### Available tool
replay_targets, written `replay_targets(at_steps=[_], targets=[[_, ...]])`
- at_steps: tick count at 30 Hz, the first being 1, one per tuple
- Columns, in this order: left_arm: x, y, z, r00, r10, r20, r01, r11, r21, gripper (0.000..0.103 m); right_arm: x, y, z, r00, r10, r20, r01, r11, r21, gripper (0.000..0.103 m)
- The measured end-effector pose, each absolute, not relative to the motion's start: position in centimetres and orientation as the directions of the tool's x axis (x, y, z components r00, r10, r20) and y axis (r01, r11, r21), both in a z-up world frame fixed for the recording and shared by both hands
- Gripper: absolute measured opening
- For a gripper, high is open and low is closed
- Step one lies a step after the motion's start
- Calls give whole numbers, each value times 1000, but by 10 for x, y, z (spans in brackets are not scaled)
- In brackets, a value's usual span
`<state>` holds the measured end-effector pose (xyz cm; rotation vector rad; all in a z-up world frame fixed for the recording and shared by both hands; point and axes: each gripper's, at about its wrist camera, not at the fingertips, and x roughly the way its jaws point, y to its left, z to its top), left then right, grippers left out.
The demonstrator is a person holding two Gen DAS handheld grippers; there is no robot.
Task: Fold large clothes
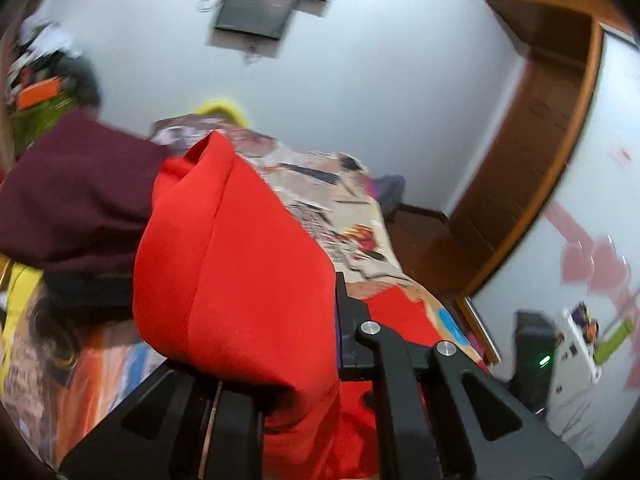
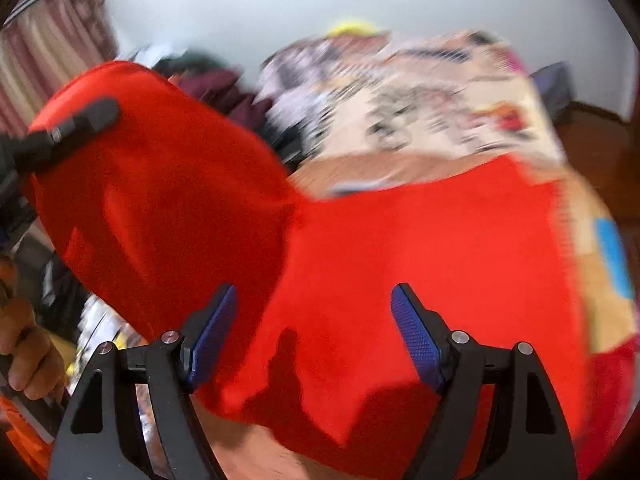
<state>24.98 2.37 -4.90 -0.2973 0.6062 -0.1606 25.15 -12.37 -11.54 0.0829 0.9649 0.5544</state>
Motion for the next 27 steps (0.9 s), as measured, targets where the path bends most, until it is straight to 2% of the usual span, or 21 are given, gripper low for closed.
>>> replay_targets(at_steps=[6,11,14,16,18,21,24,27], targets=[[277,-65,-71,731,-339,-592,226,939,-258,9,237,-211,-92,610,298,-734,-224,954,201,76],[297,-117,-137,525,-413,-744,303,908,-290,10,224,-257,-92,638,212,-741,-112,977,183,76],[292,-131,-165,436,-446,-782,329,888,-322,11,215,-274,-94,634,190,-749,-78,980,183,76],[286,-133,-160,434,-452,-779,358,880,-311,16,213,-277,-92,633,187,-751,-71,980,185,76],[277,-133,-151,409,-477,-778,405,859,-314,33,213,-277,-92,631,193,-751,-73,979,190,76],[262,-141,-137,421,-473,-774,449,850,-276,47,211,-274,-86,635,209,-744,-94,977,194,76],[249,-136,-119,475,-445,-759,470,858,-208,58,203,-268,-78,651,233,-723,-131,972,196,76],[242,-117,-106,540,-411,-734,450,878,-161,63,201,-252,-65,670,277,-688,-191,961,201,76]])
